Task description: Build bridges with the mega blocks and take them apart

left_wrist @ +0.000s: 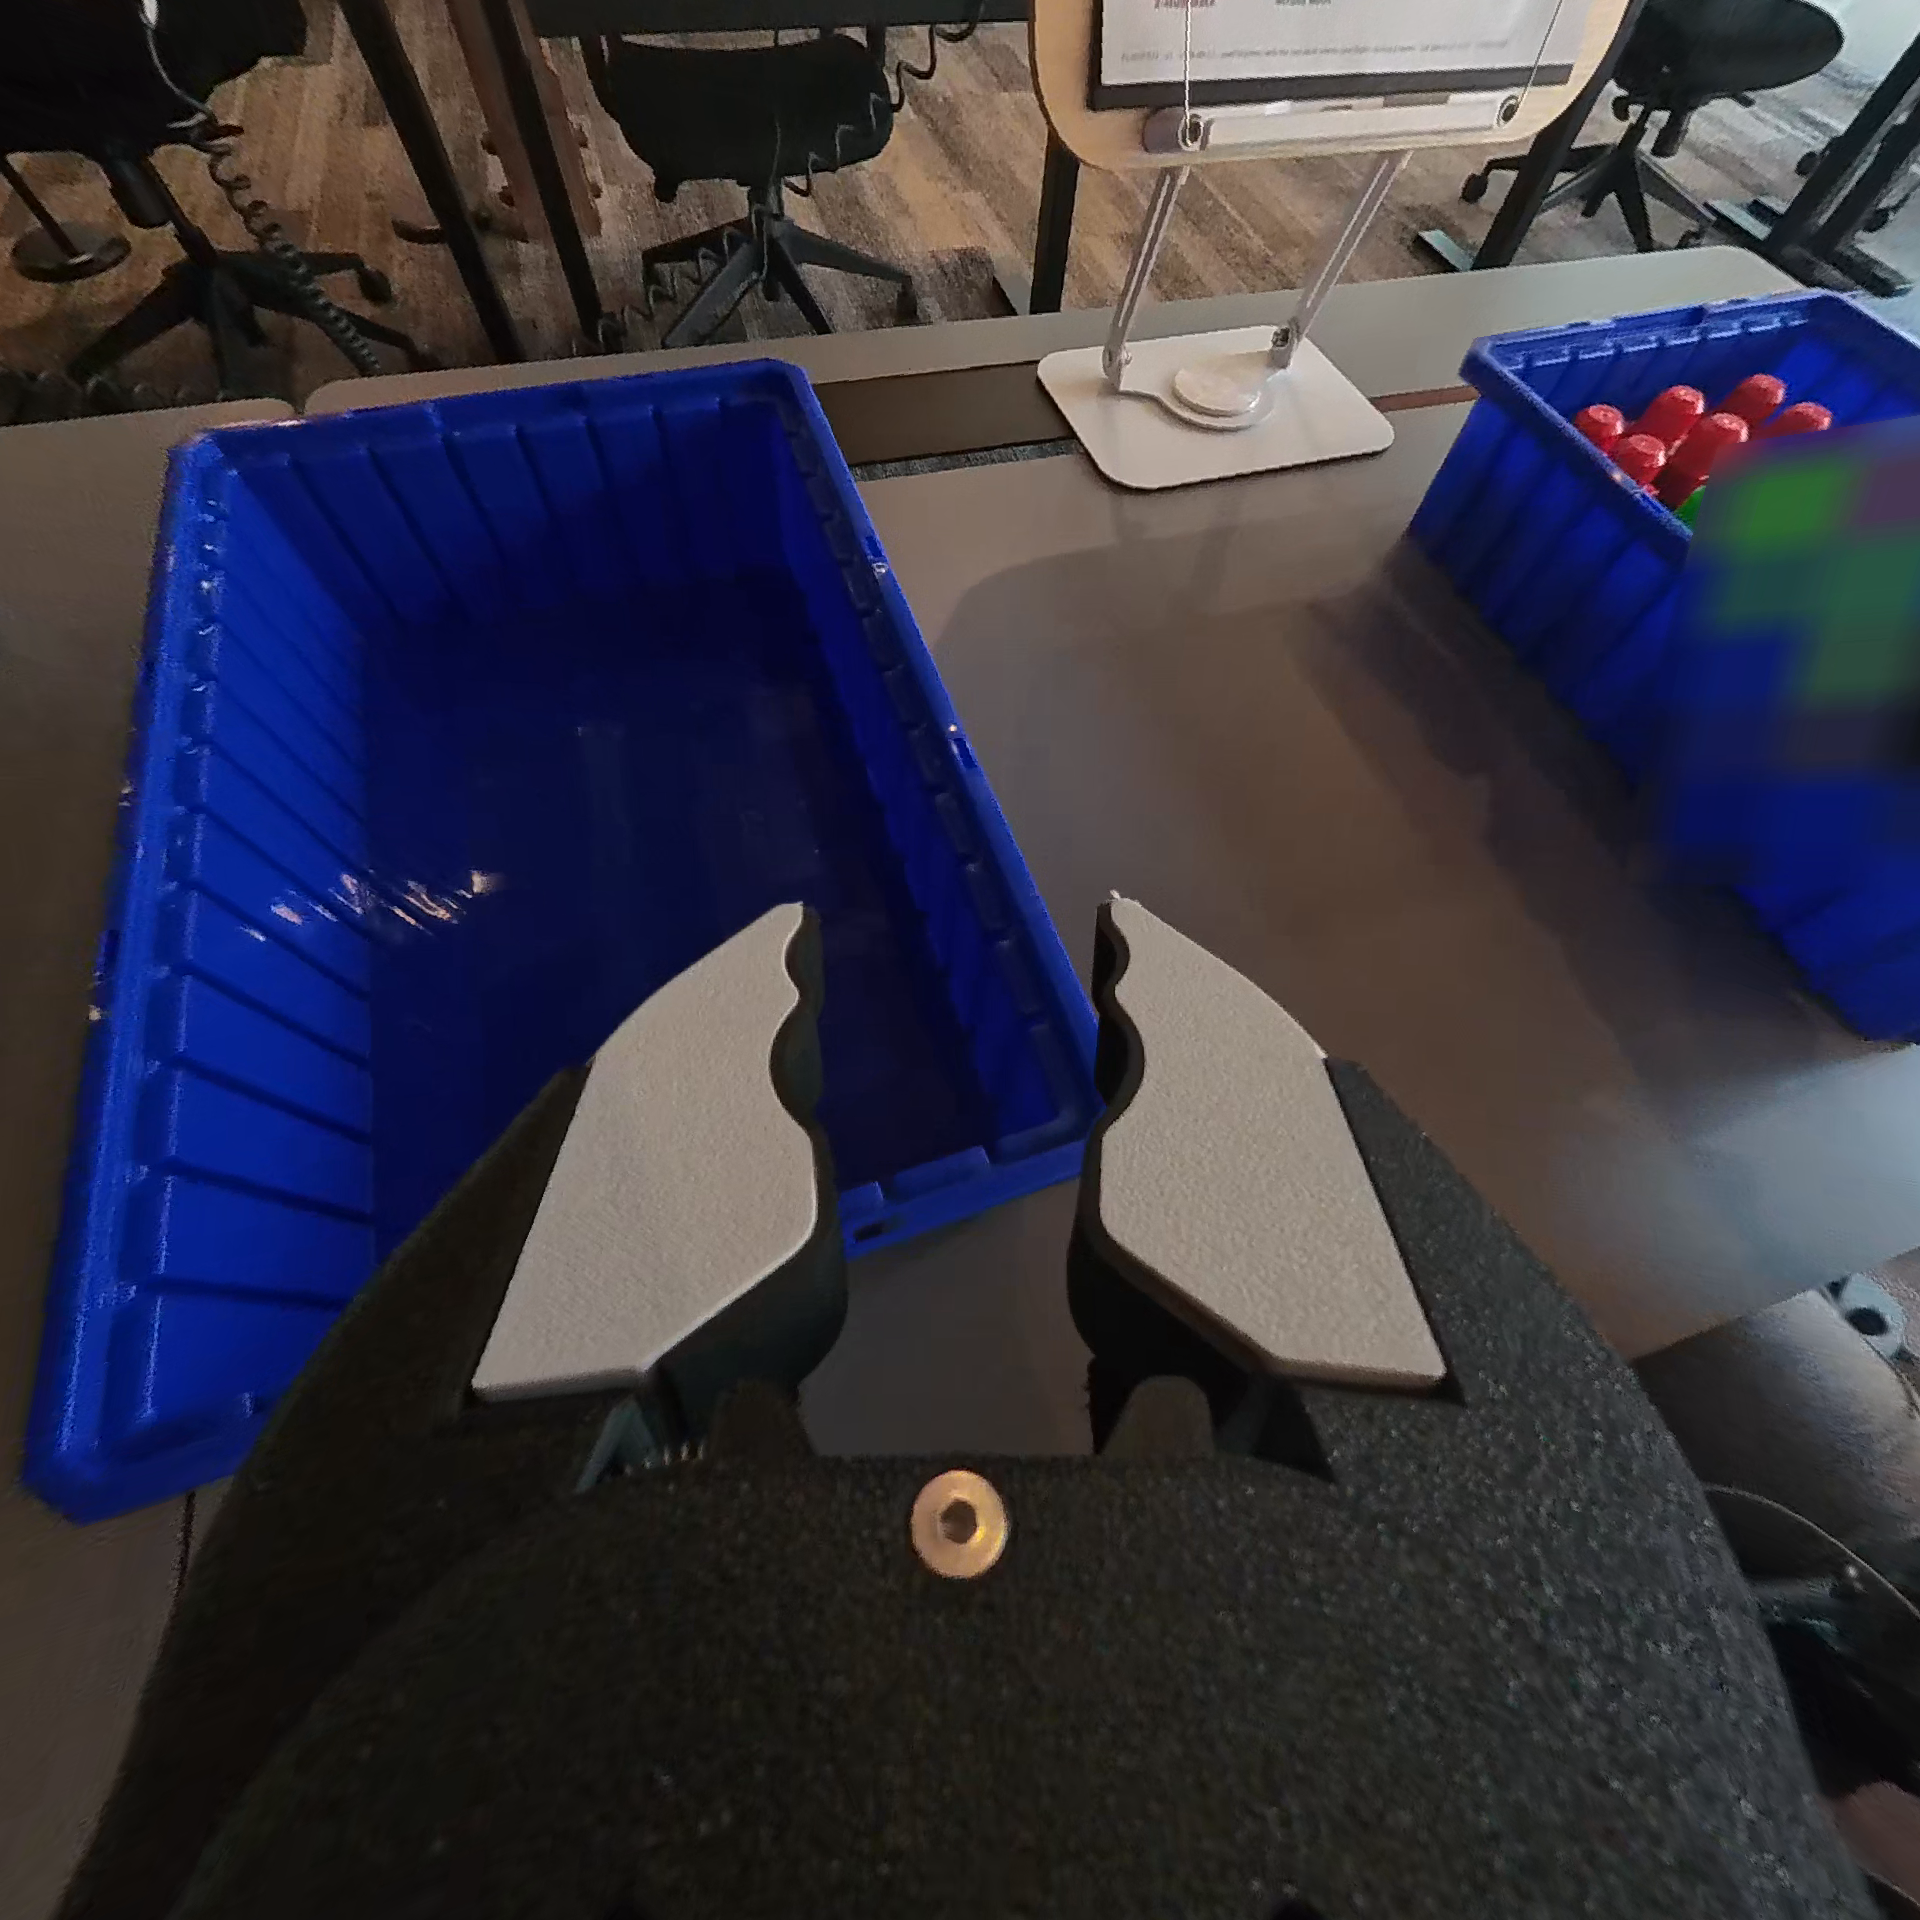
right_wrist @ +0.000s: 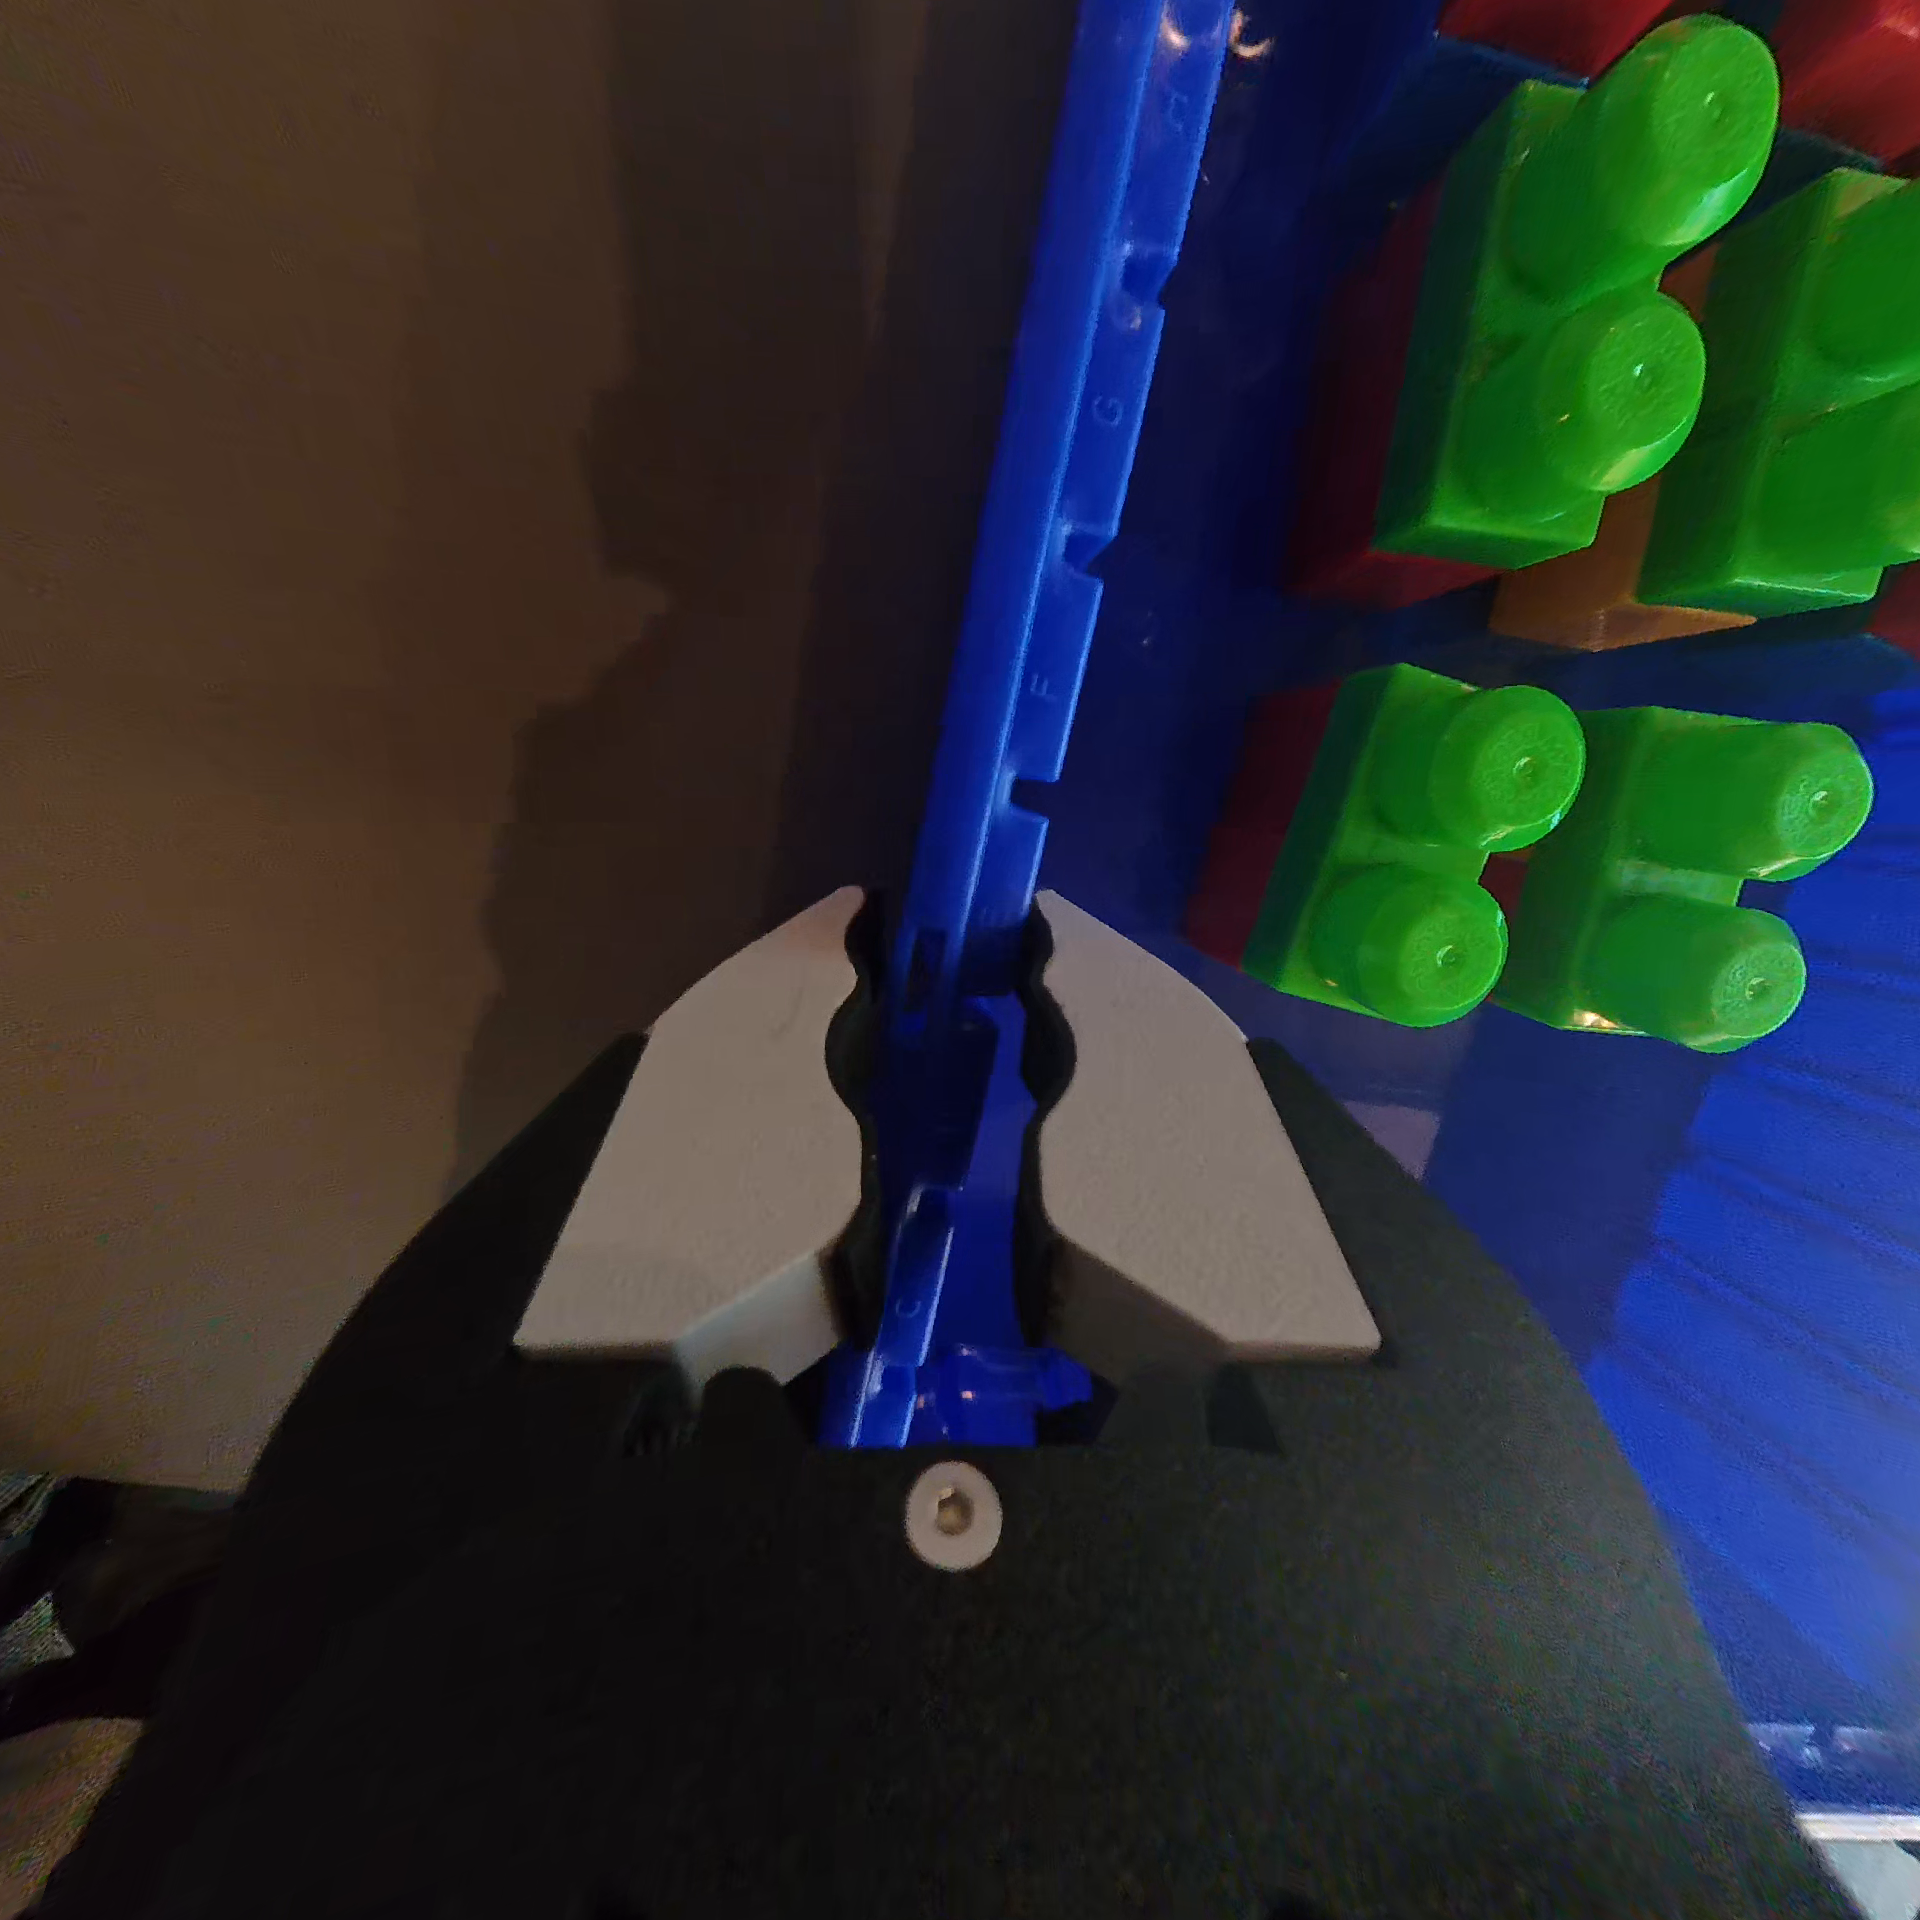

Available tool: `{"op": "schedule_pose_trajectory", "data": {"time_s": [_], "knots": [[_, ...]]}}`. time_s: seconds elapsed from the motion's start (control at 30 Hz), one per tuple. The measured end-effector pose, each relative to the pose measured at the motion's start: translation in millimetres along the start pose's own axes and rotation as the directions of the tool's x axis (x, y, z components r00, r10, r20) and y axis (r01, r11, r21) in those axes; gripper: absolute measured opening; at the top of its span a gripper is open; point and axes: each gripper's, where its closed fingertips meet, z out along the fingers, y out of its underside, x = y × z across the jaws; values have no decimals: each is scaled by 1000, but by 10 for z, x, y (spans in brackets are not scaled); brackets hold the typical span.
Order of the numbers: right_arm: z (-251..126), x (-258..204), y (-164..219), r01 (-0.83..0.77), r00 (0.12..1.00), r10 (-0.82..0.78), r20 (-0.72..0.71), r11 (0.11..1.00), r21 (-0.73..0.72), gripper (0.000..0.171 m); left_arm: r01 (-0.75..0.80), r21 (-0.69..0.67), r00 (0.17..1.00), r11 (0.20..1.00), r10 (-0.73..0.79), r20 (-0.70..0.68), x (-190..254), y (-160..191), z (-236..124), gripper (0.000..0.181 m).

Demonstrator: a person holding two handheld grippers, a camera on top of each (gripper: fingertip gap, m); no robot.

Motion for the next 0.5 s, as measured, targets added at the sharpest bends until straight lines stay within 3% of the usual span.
{"op": "schedule_pose_trajectory", "data": {"time_s": [0.5], "knots": [[3, -439, -151, 52, 999, -52, 3, 999, 16, 25, 0, 1, 1000, 1000, 0, -8, -8, 14, -29, 50]]}}
